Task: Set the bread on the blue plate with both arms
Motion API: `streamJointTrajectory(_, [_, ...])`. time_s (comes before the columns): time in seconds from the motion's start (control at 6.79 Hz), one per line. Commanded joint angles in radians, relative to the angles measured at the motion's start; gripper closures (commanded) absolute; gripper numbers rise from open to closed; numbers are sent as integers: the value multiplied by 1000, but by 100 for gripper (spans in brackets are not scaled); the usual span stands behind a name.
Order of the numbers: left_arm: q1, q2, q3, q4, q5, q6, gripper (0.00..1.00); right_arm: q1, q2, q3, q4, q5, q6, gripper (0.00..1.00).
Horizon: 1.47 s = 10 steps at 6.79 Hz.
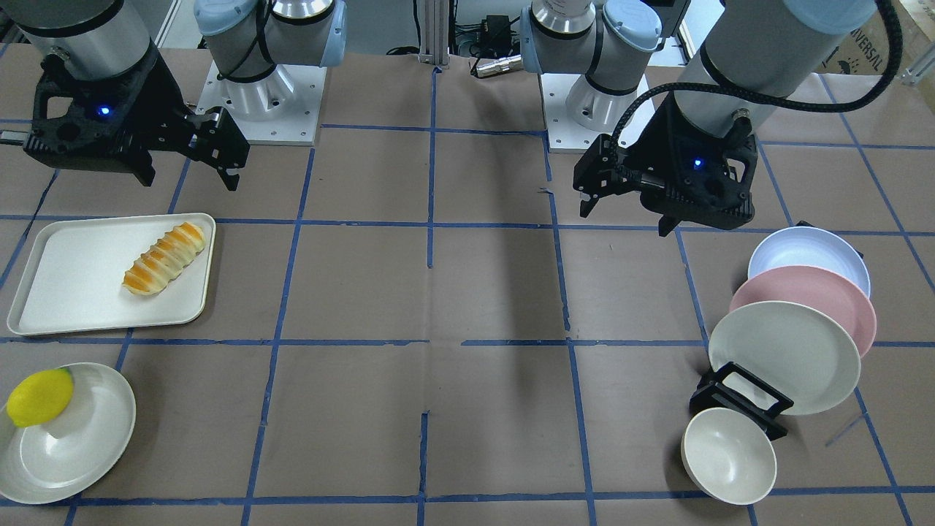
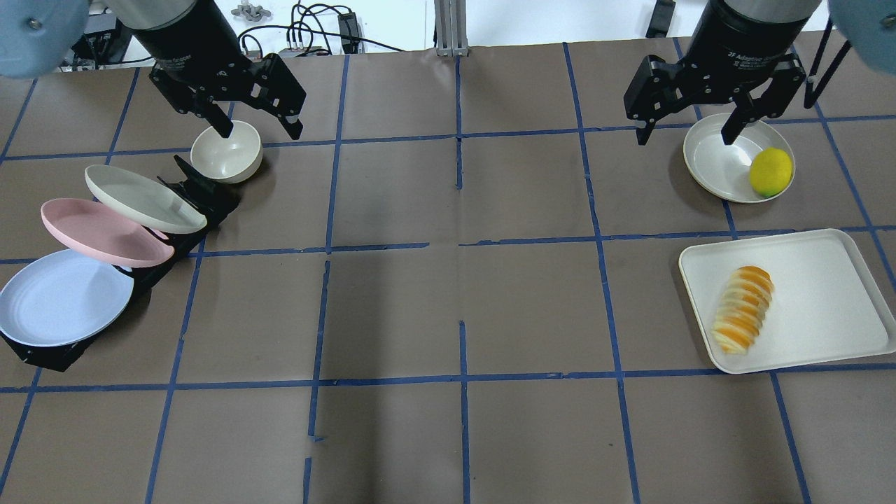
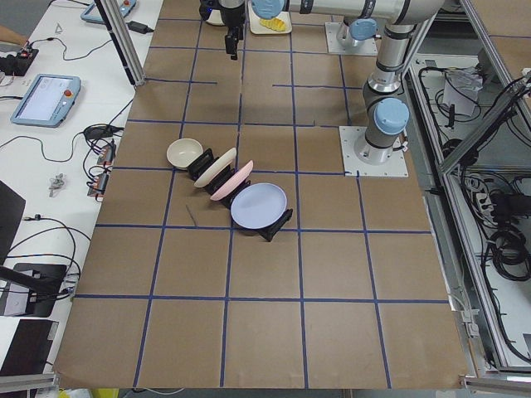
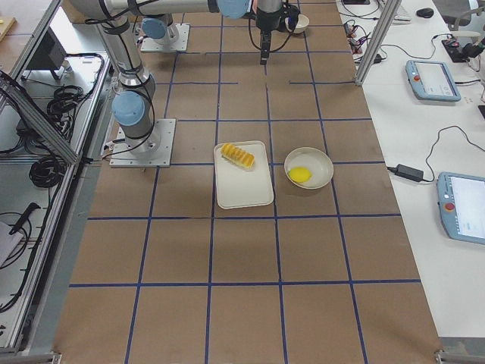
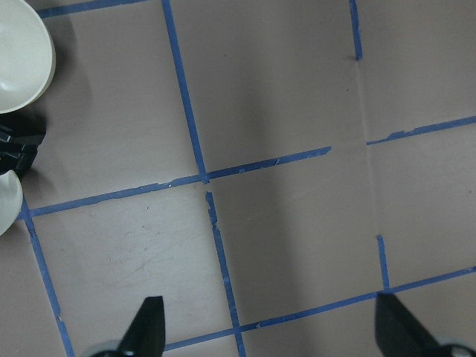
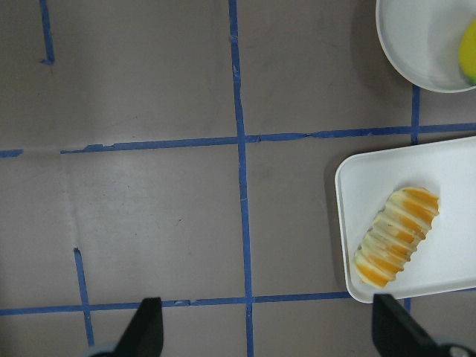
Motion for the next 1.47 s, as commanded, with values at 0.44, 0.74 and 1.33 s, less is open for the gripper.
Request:
streamJointTrajectory(0.44, [49, 5, -6, -9, 8, 193, 0, -145, 1, 112, -70, -61, -88, 1])
streamJointTrajectory(0.74, [252, 27, -8, -95, 5, 438, 0, -288, -19, 315, -229, -64, -145, 1])
streamJointTrajectory(1.33, [857, -132, 47, -109, 11, 1194, 0, -402, -21, 734, -685, -64, -137, 1])
